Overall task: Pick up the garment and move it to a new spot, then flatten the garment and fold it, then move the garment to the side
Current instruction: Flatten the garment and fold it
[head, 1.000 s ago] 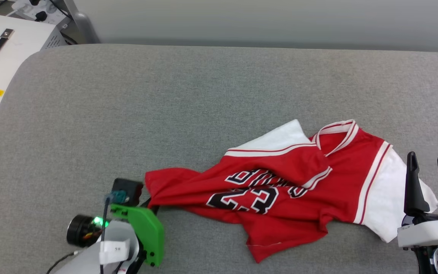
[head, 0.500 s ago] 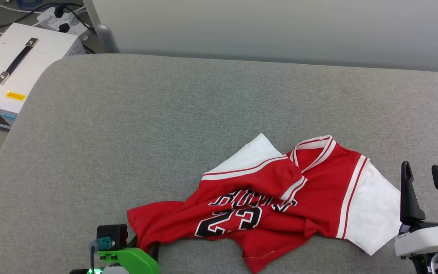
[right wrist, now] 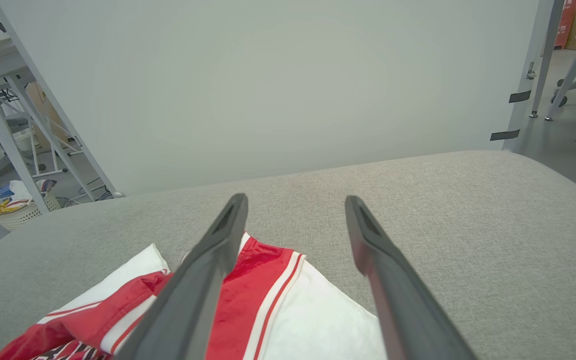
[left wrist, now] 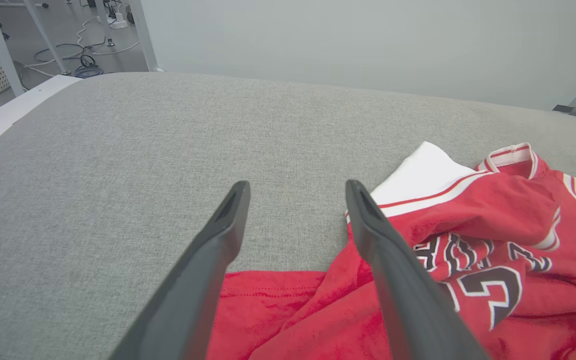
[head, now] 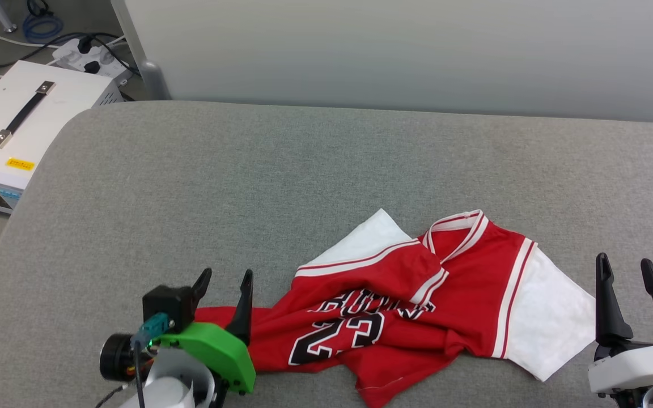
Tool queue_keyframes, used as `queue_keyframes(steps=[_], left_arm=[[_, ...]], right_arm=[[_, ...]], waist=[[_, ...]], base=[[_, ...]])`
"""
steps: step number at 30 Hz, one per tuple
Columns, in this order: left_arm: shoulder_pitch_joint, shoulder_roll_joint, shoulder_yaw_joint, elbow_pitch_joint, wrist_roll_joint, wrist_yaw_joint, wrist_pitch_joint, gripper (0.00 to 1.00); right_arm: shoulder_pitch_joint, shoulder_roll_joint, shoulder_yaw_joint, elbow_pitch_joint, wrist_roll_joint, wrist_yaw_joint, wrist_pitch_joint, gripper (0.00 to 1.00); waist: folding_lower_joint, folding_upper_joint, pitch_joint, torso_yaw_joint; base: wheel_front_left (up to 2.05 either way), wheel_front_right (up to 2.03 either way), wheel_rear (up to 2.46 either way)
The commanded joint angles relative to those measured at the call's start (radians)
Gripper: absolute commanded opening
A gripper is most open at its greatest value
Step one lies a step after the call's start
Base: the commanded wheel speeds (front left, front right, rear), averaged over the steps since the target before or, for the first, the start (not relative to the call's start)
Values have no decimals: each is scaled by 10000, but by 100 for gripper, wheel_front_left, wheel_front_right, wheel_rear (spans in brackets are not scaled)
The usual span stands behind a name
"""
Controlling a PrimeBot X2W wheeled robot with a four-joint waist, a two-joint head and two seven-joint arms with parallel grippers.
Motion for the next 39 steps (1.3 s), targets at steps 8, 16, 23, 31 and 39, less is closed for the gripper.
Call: queue_keyframes(steps=[8, 16, 23, 31, 39], left_arm=[[-2795, -588, -751, 707, 301, -1496, 1541, 100], [-5032, -1536, -1522, 2419, 110, -3093, 3387, 100], [-6197, -1995, -2076, 4140, -247, -4114, 5191, 100], [-6662, -2073, -2675, 6143, -207, -4713, 6377, 100], [-6663, -2378, -3341, 6880, -71, -5180, 6750, 0]], right_arm=[[-322, -12, 26, -201, -18, -7, 99, 100], [-961, -12, 423, -154, -57, -7, 103, 100], [-1394, -12, 726, 157, 68, -7, -131, 100], [-1755, -12, 1125, 779, 361, -7, -445, 100], [-1826, -12, 1014, 1082, 388, -7, -631, 100]], waist=[[1, 0, 795, -290], [1, 0, 1760, -977], [1, 0, 2390, -1516], [1, 0, 2731, -2025], [1, 0, 2742, -1949]], base=[[0, 0, 0], [0, 0, 0], [0, 0, 0], [0, 0, 0], [0, 0, 0]])
